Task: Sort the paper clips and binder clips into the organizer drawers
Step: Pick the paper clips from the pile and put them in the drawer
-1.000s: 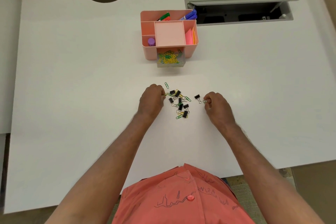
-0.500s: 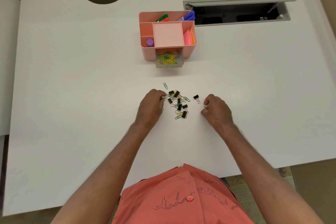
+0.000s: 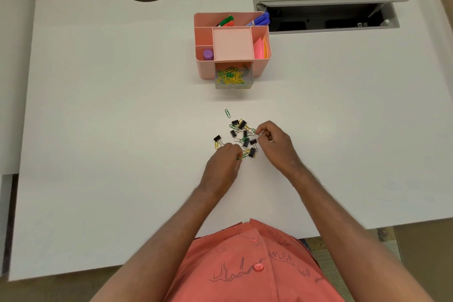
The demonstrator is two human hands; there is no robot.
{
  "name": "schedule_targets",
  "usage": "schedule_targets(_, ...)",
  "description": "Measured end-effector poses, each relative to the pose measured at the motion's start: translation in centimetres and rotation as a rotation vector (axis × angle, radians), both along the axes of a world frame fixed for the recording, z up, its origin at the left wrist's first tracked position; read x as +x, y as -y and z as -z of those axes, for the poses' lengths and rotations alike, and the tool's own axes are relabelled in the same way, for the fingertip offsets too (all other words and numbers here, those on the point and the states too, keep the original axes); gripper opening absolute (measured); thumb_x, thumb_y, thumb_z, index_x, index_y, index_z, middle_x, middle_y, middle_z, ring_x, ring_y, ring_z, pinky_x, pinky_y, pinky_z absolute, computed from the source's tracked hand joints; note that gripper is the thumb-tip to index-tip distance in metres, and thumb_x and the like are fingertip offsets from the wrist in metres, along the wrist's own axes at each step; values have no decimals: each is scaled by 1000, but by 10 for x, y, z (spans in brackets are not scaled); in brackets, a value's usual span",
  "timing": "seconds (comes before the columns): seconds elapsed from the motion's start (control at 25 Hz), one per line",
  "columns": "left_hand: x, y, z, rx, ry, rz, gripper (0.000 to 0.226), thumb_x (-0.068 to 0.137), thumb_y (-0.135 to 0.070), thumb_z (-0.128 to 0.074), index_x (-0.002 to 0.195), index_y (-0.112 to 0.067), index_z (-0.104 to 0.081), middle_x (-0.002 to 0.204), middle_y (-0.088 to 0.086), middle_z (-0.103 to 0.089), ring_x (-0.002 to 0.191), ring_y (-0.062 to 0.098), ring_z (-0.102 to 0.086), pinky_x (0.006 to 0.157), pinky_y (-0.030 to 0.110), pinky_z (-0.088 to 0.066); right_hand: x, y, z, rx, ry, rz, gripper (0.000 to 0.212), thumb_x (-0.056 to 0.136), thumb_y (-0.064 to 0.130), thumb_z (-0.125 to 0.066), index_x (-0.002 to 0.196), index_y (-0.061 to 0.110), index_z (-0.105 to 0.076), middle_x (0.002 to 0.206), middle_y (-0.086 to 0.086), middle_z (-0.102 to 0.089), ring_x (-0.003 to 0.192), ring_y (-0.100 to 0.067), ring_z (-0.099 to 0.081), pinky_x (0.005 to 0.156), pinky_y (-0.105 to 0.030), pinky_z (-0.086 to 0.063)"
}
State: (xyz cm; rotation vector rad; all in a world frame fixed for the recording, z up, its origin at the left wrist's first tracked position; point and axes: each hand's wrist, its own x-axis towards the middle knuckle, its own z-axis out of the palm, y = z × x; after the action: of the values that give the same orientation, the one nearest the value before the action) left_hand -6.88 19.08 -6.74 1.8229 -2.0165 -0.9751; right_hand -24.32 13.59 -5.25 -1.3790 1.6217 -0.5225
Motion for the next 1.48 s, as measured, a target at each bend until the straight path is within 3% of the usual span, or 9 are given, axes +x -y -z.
schedule_targets(0.12,-5,2,4,20,85,-7,20,97,-20,-63,116,-14,-62,111,2,-62,101,21,-59,77,36,-51,11,3,4,-119,-196,-214,18,91,17,-62,103,29,-68,86,8,-51,76,-5,-51,65,-20,-45)
schedule_targets(0.24,-9,3,6,11,143,-7,17,99,-23,-60,112,-14,-66,105,3,-61,95,21,-60,71,35,-50,16,5,11,-165,-319,-344,20,96,16,-63,112,23,-70,93,7,-48,92,-14,-51,73,-30,-46)
schedule_targets(0.44,-11,5,6,1,179,9,14,99,-16,-53,97,-12,-66,97,3,-59,91,21,-57,65,32,-45,6,3,14,-161,-344,-325,11,93,14,-62,96,22,-69,90,8,-48,84,-13,-53,67,-28,-45)
schedule_targets(0.64,-11,9,2,44,171,50,7,94,-9,-54,93,-12,-60,99,4,-58,93,21,-55,67,34,-49,-9,2,4,-7,-140,5,9,84,19,-66,86,28,-67,89,8,-61,77,-3,-56,67,-10,-42)
schedule_targets(0.8,-9,4,2,2,187,83,9,94,-6,-52,95,-11,-59,100,4,-56,90,21,-55,67,36,-51,-10,8,-10,176,191,263,5,87,16,-65,87,20,-69,83,4,-70,79,-13,-67,73,-25,-56)
schedule_targets(0.96,-8,2,1,-12,186,153,14,93,0,-50,96,-11,-56,96,4,-54,82,22,-55,63,38,-50,1,30,-36,97,302,232,14,91,3,-65,92,17,-69,92,-6,-74,82,-16,-71,81,-30,-60)
schedule_targets(1.16,-4,9,2,101,2,41,25,96,-1,-50,110,-14,-66,107,3,-66,94,20,-62,80,35,-54,33,86,-67,-304,-28,3,20,93,9,-62,97,25,-72,90,13,-72,82,1,-67,74,-12,-51)
schedule_targets(1.36,13,19,-5,205,-177,-189,25,92,-5,-58,95,-23,-75,99,-7,-71,83,4,-66,64,7,-45,58,123,-65,-408,-327,-286,25,100,3,-51,111,14,-71,114,-5,-71,102,-23,-65,88,-42,-55)
schedule_targets(1.48,29,39,-24,124,-289,-360,29,89,-6,-64,83,-33,-70,86,-15,-67,69,-5,-61,58,5,-44,56,129,-60,-394,-285,-239,26,100,3,-52,111,15,-72,112,-6,-72,102,-24,-67,89,-43,-56)
